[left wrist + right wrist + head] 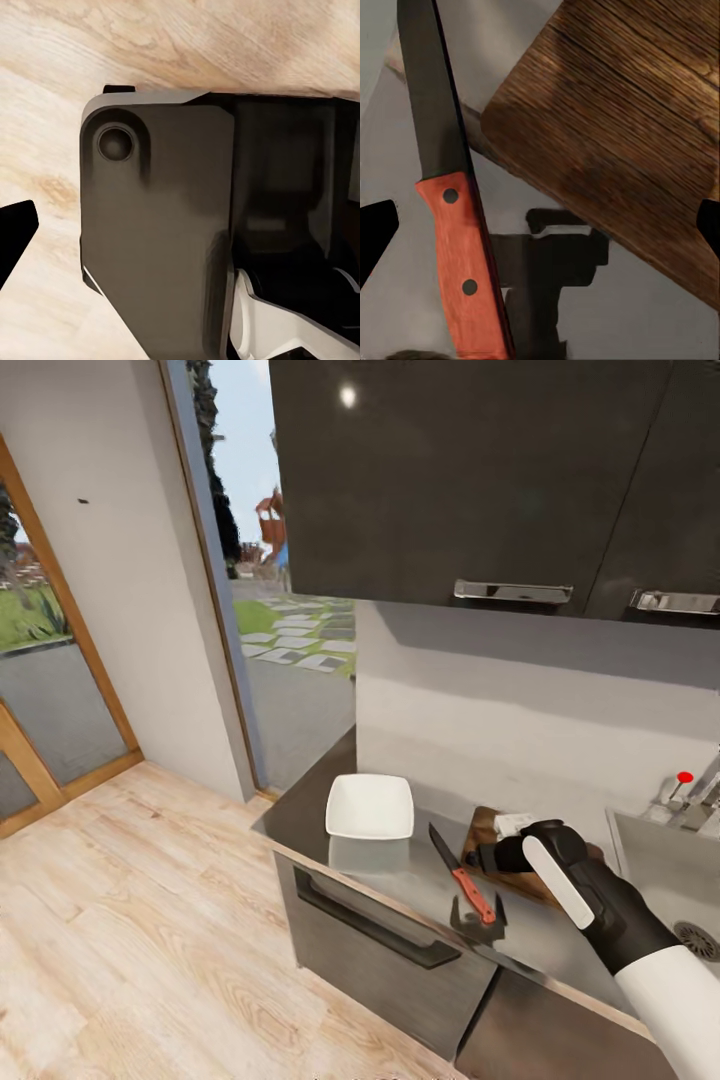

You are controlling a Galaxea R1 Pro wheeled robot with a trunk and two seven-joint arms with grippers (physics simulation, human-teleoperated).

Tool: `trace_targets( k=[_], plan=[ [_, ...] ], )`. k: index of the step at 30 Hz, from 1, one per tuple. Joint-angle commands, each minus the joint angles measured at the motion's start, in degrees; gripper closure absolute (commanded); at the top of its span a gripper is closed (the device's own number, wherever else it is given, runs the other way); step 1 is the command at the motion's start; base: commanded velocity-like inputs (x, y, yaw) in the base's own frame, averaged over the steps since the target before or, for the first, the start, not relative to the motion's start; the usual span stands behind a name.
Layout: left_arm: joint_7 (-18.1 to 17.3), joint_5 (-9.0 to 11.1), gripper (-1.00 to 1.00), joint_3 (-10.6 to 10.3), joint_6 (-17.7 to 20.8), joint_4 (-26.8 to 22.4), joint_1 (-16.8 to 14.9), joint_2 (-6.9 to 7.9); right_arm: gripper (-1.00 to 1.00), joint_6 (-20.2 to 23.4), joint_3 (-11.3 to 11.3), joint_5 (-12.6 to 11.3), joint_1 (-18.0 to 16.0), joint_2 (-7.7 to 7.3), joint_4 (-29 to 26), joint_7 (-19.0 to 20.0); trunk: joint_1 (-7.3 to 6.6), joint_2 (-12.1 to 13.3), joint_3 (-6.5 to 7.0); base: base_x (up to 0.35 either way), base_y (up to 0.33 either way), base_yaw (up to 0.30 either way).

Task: In the kitchen, take the Vidalia onion out of the sink, dice it on the chopping board with the paring knife, put the diced onion into the bowl on the countertop, then place both the paring knife and the chopping board into the sink.

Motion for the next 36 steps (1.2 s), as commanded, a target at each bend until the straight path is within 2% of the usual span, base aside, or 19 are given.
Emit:
trace_targets(
  k=[1, 8, 24, 27, 30, 34, 36],
  plan=[
    [-0.04, 0.03, -1.00, 0.15, -0.08, -0.08, 0.01, -0.02, -1.00, 0.10, 0.21, -0.59, -0.07, -0.06, -0.06, -0.60, 0.02, -0.12, -0.11, -0.134, 0.000, 0.000],
    [-0.04, 0.03, -1.00, 0.15, -0.08, -0.07, 0.01, -0.02, -1.00, 0.10, 0.35, -0.66, -0.07, -0.05, -0.06, -0.60, 0.02, -0.12, -0.11, -0.141, 0.000, 0.000],
    [-0.05, 0.03, -1.00, 0.15, -0.08, -0.08, 0.01, -0.02, -1.00, 0.10, 0.44, -1.48, -0.07, -0.02, -0.05, -0.60, 0.02, -0.12, -0.37, -0.006, 0.000, 0.000],
    [-0.05, 0.03, -1.00, 0.15, -0.08, -0.08, 0.01, -0.02, -1.00, 0.10, 2.00, -1.52, -0.07, 0.02, -0.05, -0.60, 0.02, -0.12, -0.44, 0.000, 0.000, 0.000],
    [-0.05, 0.03, -1.00, 0.15, -0.08, -0.09, 0.01, -0.02, -1.00, 0.10, 6.92, -1.55, -0.07, 0.09, -0.04, -0.60, 0.02, -0.12, -0.47, 0.000, 0.000, 0.000],
    [-0.05, 0.03, -1.00, 0.15, -0.08, -0.08, 0.01, -0.02, -1.00, 0.10, 8.75, -1.82, -0.07, 0.11, 0.00, -0.60, 0.02, -0.12, -0.48, 0.000, 0.000, 0.000],
    [-0.05, 0.03, -1.00, 0.15, -0.08, -0.08, 0.01, -0.02, -1.00, 0.10, 8.84, -1.89, -0.07, 0.11, 0.00, -0.62, 0.02, -0.12, -0.48, 0.000, 0.000, 0.000]
  ],
)
